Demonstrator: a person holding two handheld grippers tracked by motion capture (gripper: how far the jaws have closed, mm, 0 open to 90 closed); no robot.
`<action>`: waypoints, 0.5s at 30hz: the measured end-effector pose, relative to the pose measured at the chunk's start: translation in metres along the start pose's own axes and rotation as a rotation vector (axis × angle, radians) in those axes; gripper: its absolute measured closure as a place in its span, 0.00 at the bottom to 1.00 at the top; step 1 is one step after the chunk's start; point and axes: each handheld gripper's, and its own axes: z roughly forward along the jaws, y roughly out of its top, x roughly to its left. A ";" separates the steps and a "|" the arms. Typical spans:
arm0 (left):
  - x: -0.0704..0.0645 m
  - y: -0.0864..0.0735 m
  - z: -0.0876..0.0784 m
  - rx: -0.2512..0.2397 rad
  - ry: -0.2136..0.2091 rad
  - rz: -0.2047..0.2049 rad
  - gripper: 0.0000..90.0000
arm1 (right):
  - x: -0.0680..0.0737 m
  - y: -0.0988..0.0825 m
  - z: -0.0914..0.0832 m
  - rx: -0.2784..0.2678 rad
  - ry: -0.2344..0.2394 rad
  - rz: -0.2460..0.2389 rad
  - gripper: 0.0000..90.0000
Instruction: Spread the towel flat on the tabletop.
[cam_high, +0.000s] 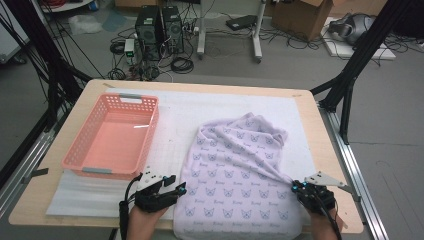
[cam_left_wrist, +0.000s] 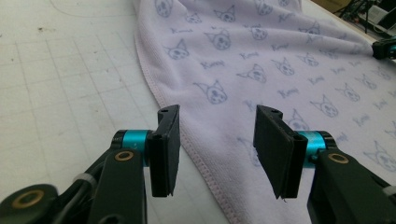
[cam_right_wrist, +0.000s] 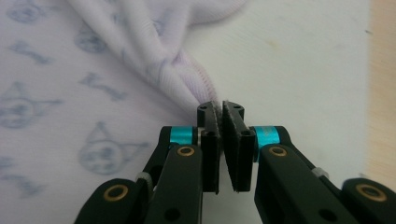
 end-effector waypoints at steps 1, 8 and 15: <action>-0.001 0.000 0.000 0.004 0.001 0.003 0.57 | -0.002 -0.001 -0.001 0.002 -0.022 -0.011 0.95; -0.004 -0.001 0.004 0.017 -0.007 0.017 0.56 | -0.015 0.000 -0.020 -0.103 0.021 0.116 0.74; -0.006 -0.003 0.008 0.063 -0.020 0.012 0.56 | -0.017 -0.001 -0.038 -0.163 0.089 0.174 0.72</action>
